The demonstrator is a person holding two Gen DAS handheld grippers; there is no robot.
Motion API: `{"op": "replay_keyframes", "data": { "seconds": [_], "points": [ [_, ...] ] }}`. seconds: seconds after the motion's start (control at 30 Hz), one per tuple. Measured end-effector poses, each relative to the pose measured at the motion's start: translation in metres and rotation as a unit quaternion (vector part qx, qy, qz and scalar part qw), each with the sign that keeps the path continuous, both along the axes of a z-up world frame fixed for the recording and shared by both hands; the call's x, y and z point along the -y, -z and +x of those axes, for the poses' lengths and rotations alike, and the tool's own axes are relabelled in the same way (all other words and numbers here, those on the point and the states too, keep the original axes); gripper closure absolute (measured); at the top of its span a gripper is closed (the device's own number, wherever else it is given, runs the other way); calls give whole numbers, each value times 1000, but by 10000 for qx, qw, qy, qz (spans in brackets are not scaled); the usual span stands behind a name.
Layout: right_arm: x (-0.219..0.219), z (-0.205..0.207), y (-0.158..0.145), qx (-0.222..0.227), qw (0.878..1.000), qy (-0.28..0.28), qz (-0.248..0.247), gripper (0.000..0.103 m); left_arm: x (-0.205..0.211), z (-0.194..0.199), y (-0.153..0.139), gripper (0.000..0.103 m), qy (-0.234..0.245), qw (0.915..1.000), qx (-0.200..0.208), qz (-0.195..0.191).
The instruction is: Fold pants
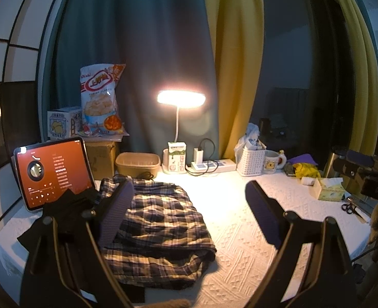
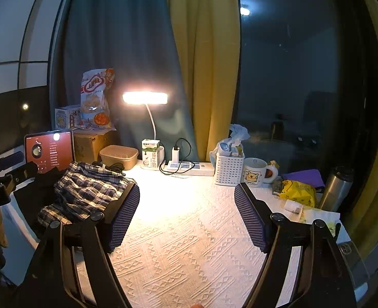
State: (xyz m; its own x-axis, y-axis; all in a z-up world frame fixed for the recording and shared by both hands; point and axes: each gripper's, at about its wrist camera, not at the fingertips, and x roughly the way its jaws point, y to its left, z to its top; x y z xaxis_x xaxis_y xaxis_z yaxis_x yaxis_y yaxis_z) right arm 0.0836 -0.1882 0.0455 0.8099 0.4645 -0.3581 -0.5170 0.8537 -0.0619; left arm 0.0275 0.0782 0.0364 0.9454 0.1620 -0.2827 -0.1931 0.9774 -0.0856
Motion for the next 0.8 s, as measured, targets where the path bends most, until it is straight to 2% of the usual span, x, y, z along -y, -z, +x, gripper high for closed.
{"op": "replay_keyframes", "data": {
  "seconds": [0.8],
  "points": [
    [-1, -1, 0, -6, 10000, 20, 1, 24, -1, -1, -1, 13, 9, 10000, 7, 12]
  ]
}}
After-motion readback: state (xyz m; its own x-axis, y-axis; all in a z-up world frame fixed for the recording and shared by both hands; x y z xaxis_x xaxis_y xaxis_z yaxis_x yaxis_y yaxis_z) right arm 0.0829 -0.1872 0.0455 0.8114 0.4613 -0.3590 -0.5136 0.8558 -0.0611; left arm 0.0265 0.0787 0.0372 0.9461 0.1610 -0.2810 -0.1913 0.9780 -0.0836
